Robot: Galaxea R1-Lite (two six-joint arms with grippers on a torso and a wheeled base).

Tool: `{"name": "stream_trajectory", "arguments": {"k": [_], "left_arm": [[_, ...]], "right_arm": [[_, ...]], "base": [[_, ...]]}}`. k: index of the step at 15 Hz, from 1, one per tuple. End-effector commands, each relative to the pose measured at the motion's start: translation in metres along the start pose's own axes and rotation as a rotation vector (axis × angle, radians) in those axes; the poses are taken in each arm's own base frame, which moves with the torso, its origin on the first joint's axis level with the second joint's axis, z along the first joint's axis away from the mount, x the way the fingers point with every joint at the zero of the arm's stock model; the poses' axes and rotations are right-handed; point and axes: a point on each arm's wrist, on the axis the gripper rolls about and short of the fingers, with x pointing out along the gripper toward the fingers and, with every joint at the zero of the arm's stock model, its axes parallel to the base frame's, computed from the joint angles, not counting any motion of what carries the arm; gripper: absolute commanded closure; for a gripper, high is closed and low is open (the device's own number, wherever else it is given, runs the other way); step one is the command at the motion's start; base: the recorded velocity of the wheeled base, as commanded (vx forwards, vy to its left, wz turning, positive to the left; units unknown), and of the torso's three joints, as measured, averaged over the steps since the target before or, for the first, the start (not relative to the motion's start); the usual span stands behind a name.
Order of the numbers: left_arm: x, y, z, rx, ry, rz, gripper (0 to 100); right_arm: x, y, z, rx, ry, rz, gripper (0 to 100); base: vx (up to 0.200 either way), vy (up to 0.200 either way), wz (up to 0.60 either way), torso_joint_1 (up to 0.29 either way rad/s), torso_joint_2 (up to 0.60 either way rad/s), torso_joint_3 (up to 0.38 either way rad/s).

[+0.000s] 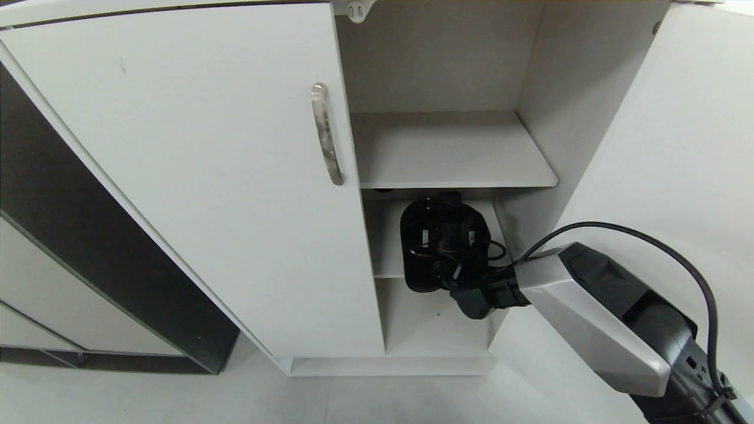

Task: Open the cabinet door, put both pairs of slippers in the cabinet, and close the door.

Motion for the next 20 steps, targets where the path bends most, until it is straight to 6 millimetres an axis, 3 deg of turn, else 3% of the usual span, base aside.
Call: {"name": "stream_trajectory", "arguments": {"k": [1, 5, 8, 9, 11, 13, 20], "left_arm": [[0.0, 0.0, 0.0, -0.001, 0.002, 0.0, 100], [0.0, 0.0, 0.0, -0.001, 0.002, 0.0, 100], [0.0, 0.0, 0.0, -0.001, 0.002, 0.0, 100], [0.0, 0.0, 0.0, -0.001, 0.002, 0.0, 100], [0.0, 0.0, 0.0, -0.001, 0.002, 0.0, 100], [0.0, 0.0, 0.0, -0.001, 0.002, 0.0, 100], [0.0, 0.0, 0.0, -0.001, 0.002, 0.0, 100]], "right_arm": [[-0.007, 0.001, -0.003, -0.021, 0.013, 0.009, 0], [-0.038, -0.003, 0.006, -0.05, -0.01, 0.044, 0], [-0.078, -0.008, 0.017, -0.057, -0.007, 0.094, 0], [-0.082, -0.01, 0.016, -0.061, -0.003, 0.101, 0], [-0.114, -0.021, 0.015, -0.063, 0.006, 0.141, 0], [-0.13, -0.026, 0.012, -0.053, -0.001, 0.16, 0], [-0.137, -0.026, 0.007, -0.046, -0.007, 0.173, 0]], "base": [[0.0, 0.0, 0.0, 0.0, 0.0, 0.0], [0.0, 0.0, 0.0, 0.0, 0.0, 0.0], [0.0, 0.0, 0.0, 0.0, 0.0, 0.0], [0.0, 0.0, 0.0, 0.0, 0.0, 0.0], [0.0, 0.0, 0.0, 0.0, 0.0, 0.0], [0.0, 0.0, 0.0, 0.0, 0.0, 0.0], [0.0, 0.0, 0.0, 0.0, 0.0, 0.0]]}}
